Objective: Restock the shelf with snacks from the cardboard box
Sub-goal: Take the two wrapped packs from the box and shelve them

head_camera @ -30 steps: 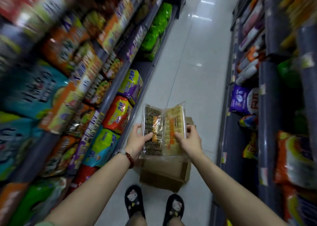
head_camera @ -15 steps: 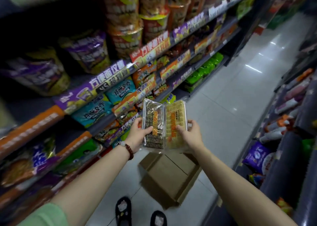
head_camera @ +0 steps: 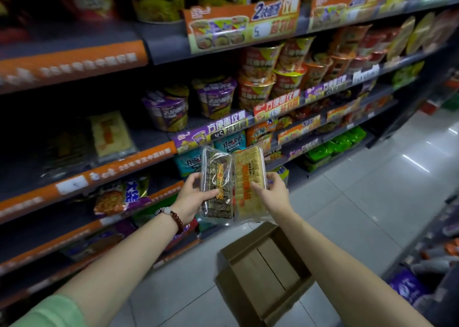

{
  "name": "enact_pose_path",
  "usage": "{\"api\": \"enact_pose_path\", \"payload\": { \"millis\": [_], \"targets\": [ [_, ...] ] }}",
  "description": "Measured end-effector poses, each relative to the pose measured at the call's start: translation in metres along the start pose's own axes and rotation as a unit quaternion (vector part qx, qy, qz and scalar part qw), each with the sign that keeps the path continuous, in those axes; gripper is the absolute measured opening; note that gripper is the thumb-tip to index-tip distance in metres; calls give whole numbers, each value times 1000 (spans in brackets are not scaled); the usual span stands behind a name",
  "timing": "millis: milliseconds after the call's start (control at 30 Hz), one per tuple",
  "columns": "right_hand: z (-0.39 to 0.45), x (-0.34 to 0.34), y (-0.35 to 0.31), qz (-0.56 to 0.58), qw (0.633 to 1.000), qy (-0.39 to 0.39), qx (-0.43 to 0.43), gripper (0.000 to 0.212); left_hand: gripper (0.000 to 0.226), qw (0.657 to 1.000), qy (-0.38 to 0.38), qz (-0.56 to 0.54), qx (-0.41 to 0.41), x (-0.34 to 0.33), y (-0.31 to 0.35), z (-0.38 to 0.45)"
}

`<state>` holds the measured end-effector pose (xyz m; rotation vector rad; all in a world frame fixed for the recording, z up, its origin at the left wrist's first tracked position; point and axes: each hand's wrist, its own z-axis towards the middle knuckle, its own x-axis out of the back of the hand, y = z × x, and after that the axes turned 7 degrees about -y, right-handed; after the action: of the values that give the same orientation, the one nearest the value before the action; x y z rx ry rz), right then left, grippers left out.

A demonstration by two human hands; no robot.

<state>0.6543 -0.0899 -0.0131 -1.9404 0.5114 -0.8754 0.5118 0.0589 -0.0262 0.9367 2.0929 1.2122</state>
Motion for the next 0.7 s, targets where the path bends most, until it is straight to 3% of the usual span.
{"api": "enact_pose_path", "payload": {
  "millis": [100,233,367,567,700],
  "targets": [
    [-14,-21,-18,-20,999,-15,26,46,65,1000,17,-7,-21,26,0,-20],
    [-32,-51,-45,-27,998,-35,49,39,65,998,47,-17,-45,62,7,-46],
    [-43,-83,-73,-36,995,-48,77,56,59,994,78,-22,-77,97,20,-73],
    [-59,-135,-113,-35,990,-85,109,51,60,988,119,-44,-88,160,27,-110],
    [-65,-170,-136,-41,984,-115,130,55,76,981,159,-39,-103,194,35,-130]
  ]
}}
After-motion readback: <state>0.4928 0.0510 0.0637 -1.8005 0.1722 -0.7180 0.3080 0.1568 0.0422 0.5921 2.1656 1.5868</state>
